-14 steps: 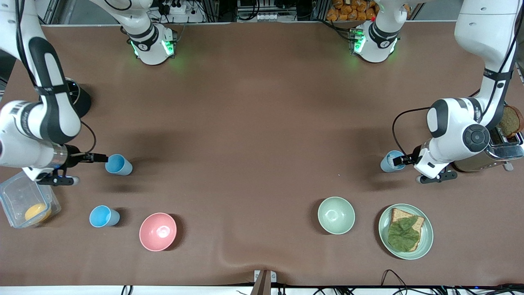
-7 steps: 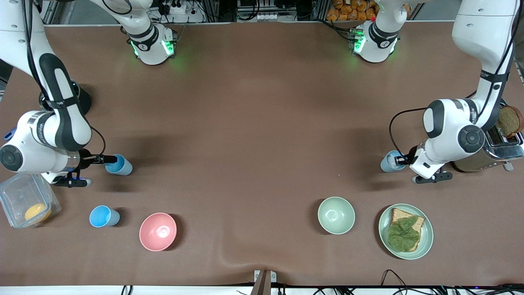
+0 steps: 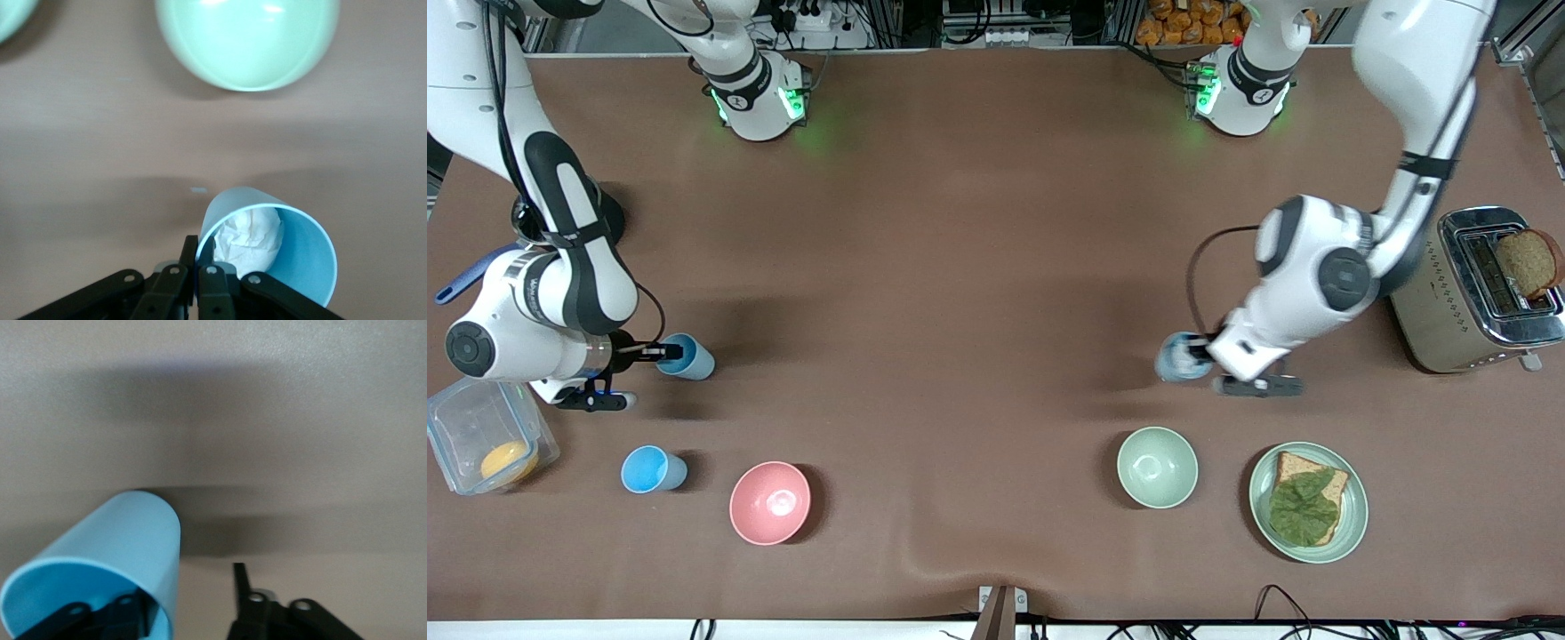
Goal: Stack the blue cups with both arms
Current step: 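Carry the blue cup with the left gripper toward the table middle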
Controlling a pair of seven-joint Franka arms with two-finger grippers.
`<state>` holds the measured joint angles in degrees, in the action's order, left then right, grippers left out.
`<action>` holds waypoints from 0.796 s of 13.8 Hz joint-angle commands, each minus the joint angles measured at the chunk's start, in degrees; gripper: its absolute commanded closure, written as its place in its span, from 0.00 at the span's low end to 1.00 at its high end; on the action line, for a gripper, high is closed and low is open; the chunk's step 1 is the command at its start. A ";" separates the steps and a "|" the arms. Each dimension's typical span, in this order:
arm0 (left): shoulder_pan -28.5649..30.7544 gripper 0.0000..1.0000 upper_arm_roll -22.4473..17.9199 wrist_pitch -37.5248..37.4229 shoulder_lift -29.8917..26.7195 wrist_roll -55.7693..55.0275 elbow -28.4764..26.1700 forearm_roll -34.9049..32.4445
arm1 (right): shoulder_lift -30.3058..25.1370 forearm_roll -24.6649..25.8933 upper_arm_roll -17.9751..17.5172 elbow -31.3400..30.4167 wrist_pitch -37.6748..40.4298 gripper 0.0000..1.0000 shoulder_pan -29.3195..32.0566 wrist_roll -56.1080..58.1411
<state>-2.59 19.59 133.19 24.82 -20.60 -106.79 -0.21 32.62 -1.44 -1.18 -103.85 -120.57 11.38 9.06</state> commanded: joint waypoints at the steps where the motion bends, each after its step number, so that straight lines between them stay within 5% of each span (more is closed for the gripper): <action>1: -7.67 1.00 -0.86 -1.18 6.88 -8.63 8.15 0.12 | 0.43 0.65 -0.76 1.63 0.51 1.00 0.32 0.61; 11: -19.56 1.00 -2.27 -0.48 19.20 -25.36 19.33 -6.30 | -2.92 0.12 -2.86 10.24 11.41 1.00 -2.24 6.13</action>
<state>-20.71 18.27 133.22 42.14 -44.29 -89.94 -5.09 30.87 -1.41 -3.18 -94.06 -110.71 9.88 13.56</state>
